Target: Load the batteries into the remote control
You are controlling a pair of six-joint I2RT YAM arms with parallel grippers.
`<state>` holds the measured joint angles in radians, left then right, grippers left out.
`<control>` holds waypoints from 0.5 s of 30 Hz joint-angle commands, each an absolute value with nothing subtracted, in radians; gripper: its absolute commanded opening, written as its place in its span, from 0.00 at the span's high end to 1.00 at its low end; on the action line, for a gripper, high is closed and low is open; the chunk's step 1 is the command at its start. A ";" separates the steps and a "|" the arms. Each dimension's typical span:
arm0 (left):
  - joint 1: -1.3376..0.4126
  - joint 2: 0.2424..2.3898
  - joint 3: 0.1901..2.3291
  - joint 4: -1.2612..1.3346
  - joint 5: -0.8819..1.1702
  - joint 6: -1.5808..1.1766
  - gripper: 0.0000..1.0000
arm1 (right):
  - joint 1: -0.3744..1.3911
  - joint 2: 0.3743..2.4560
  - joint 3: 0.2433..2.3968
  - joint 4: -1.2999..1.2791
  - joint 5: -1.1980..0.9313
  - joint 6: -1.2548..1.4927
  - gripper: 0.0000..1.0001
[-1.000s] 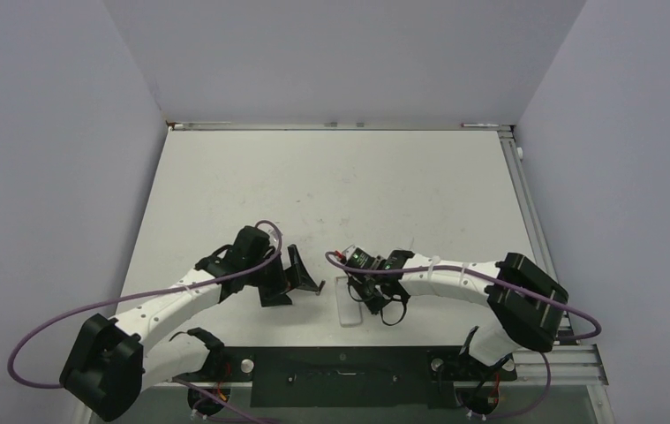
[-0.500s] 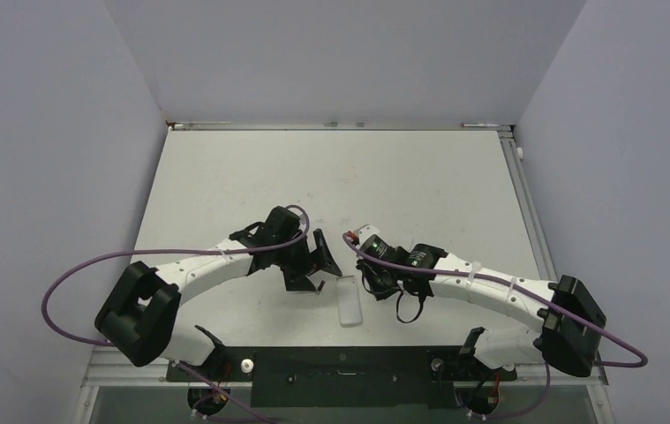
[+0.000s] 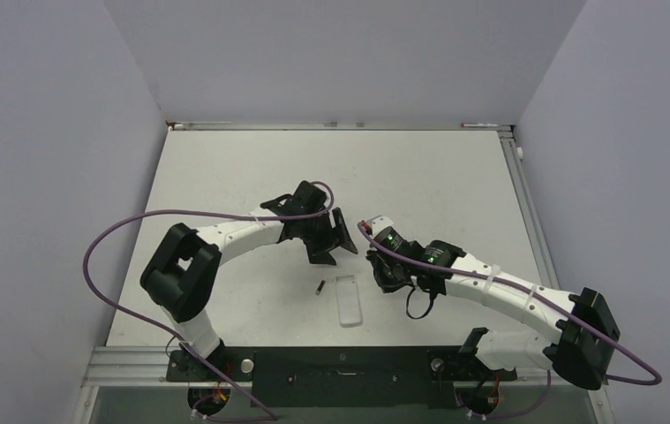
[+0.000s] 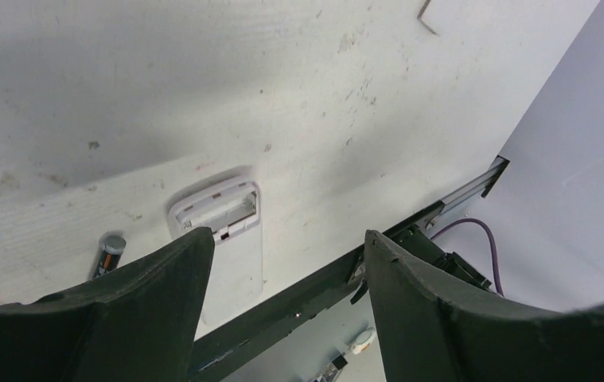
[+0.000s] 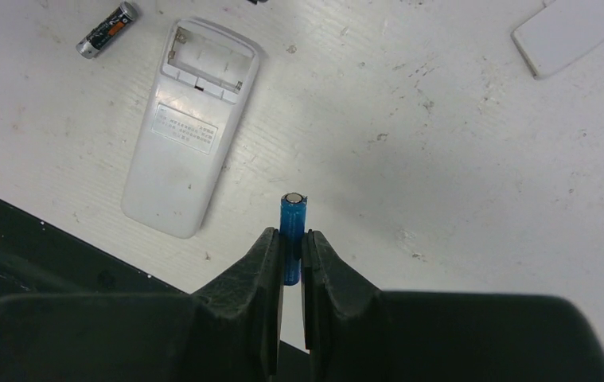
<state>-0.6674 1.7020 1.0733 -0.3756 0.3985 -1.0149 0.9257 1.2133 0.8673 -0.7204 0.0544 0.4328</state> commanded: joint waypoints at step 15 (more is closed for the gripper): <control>-0.702 1.902 1.249 -0.503 0.318 -0.871 0.68 | 0.876 1.080 0.850 -0.745 0.051 0.465 0.91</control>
